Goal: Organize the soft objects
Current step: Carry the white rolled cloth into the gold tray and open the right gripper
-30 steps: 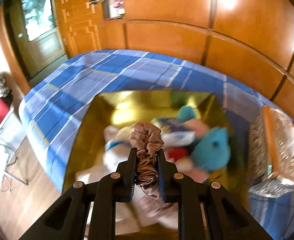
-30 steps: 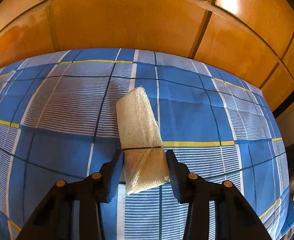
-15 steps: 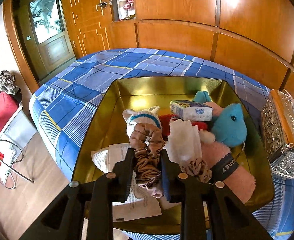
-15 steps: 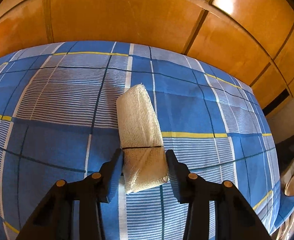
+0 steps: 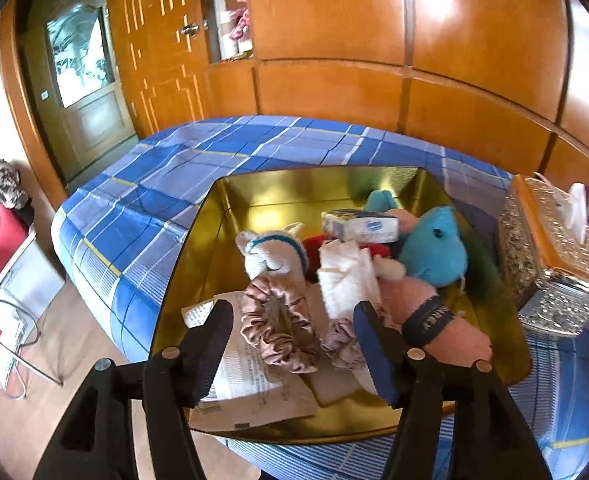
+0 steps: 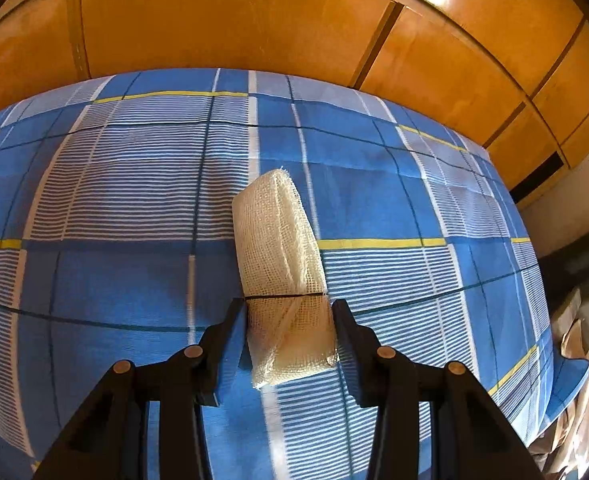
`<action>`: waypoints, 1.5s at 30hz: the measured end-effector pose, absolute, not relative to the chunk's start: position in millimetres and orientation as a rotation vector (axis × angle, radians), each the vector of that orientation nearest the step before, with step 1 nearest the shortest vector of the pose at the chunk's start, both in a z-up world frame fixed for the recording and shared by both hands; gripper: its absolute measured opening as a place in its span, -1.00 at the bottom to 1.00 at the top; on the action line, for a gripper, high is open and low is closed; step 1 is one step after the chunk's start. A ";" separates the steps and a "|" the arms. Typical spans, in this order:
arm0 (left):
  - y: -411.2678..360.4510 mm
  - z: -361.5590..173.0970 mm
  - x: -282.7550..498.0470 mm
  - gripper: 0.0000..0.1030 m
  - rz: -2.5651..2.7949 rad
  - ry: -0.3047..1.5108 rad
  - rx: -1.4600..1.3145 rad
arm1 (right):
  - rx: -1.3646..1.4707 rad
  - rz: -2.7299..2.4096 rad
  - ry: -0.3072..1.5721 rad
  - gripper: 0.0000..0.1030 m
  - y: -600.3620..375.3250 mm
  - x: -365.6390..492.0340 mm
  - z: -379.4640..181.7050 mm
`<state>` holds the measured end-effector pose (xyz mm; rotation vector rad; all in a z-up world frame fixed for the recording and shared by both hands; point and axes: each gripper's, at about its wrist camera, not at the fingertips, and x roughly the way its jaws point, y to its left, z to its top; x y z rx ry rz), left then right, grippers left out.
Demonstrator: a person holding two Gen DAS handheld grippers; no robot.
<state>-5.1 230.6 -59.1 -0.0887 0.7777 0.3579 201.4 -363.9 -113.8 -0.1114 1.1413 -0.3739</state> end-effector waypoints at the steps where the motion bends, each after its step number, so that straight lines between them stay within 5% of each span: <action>1: 228.0 -56.8 -7.4 0.27 0.350 0.769 -0.083 | -0.112 -0.369 1.144 -0.17 -361.2 201.6 -113.8; 18: 208.4 -38.2 -32.9 0.35 0.272 0.721 -0.039 | -0.112 -0.175 1.155 -0.18 -291.8 199.4 -104.5; 45: 203.0 -38.3 -44.7 0.35 0.192 0.717 -0.041 | -0.370 0.017 0.889 -0.18 -150.2 262.6 57.1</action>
